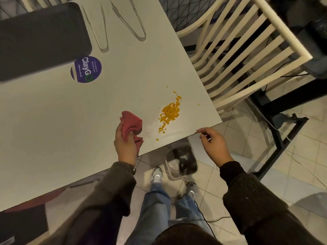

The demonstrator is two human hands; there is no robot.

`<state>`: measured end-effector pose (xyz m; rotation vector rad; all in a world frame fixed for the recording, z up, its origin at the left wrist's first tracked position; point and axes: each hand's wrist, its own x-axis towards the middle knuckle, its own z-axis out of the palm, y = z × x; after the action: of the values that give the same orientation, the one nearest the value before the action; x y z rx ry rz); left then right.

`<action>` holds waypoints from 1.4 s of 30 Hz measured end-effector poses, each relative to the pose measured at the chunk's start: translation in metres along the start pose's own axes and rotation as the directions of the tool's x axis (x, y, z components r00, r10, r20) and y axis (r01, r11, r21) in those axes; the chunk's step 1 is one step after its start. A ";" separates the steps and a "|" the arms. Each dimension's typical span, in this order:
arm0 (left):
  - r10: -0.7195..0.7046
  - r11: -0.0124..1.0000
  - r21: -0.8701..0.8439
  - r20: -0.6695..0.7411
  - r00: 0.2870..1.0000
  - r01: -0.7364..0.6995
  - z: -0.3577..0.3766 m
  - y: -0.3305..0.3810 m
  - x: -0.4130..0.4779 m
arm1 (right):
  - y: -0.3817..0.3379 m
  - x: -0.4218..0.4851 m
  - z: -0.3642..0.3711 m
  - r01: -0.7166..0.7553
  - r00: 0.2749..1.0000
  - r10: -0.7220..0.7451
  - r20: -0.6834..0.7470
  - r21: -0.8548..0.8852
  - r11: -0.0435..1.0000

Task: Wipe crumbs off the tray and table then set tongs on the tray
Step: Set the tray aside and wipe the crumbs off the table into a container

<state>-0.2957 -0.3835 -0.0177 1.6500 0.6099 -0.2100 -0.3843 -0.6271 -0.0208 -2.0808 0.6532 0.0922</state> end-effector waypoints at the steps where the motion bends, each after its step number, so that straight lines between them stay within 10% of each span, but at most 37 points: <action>1: -0.020 1.000 0.008 -0.037 0.999 0.020 0.003 -0.014 -0.004 | 0.001 0.000 -0.001 0.005 1.000 -0.005 0.008 -0.009 1.000; 20: -0.071 0.993 -0.095 0.002 0.998 0.071 0.084 0.007 -0.023 | 0.018 0.002 -0.030 -0.003 1.000 0.003 0.000 -0.018 1.000; 26: 0.138 0.990 0.017 -0.055 0.989 -0.137 0.059 0.041 0.052 | 0.013 0.000 -0.024 -0.056 0.996 0.057 -0.070 0.013 0.998; 34: 0.327 0.753 0.486 0.311 0.892 -0.445 0.097 0.072 0.117 | 0.010 -0.001 -0.021 -0.079 0.988 0.081 -0.132 0.025 0.997; 42: 0.154 0.755 0.427 0.622 0.768 -0.497 0.122 0.076 0.119 | 0.012 -0.010 -0.023 -0.115 0.981 0.118 -0.151 0.029 0.993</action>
<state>-0.1323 -0.4728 -0.0304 2.1190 -0.2567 -0.6284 -0.4027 -0.6465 -0.0138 -2.0431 0.8657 -0.0074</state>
